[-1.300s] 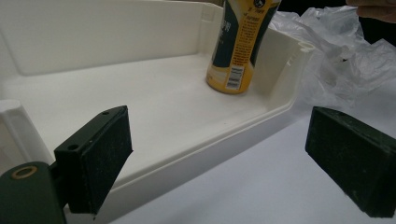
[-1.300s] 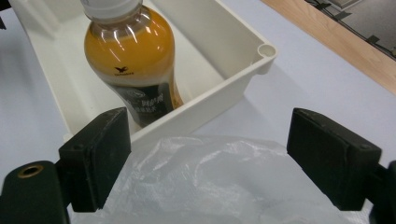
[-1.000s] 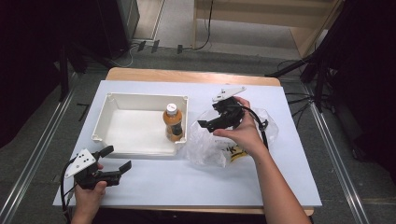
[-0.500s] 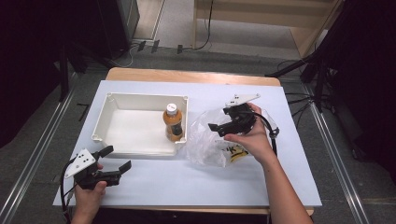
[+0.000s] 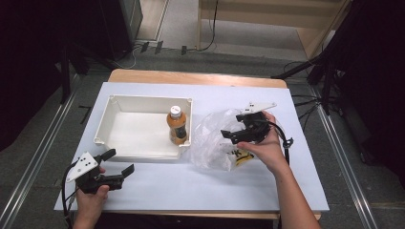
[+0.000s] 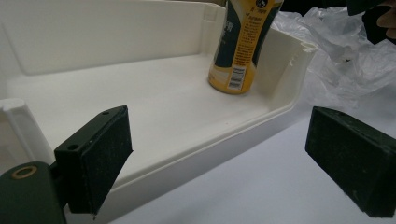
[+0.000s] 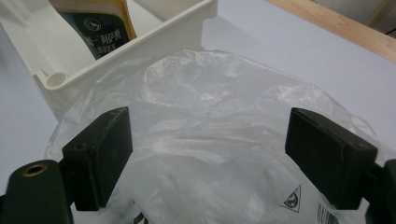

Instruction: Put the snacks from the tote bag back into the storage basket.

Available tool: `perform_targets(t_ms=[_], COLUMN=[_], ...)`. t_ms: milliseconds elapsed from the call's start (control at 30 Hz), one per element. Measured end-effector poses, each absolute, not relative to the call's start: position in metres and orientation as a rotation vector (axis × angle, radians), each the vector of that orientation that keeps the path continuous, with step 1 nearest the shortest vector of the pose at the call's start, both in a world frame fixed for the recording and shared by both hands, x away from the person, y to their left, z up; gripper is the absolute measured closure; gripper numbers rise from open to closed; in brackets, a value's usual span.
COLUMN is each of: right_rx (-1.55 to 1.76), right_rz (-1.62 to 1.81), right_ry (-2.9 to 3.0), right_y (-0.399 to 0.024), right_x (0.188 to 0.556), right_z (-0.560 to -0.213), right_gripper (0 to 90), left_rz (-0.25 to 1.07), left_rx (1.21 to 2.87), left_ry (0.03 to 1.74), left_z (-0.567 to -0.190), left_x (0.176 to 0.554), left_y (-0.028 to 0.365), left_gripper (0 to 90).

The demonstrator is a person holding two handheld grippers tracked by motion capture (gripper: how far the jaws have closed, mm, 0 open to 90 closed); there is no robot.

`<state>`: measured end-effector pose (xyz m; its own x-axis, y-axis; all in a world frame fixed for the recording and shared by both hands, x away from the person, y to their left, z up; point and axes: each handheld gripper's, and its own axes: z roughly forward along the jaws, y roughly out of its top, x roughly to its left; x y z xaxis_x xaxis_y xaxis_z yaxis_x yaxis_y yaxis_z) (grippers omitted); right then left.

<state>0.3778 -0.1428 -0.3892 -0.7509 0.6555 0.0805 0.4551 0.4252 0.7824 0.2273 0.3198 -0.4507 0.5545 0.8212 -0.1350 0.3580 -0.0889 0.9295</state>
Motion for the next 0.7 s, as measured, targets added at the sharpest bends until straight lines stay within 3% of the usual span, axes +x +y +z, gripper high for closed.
perform_targets(t_ms=[700], right_rx=[1.05], right_rz=[1.239], right_ry=[2.394], right_y=[-0.175], right_x=[0.365], right_z=[-0.403], right_gripper=[15.5], left_rz=[0.523], left_rx=[1.677], left_ry=[1.002], left_z=[-0.451], left_x=[0.227], left_y=[0.32], left_gripper=[7.8])
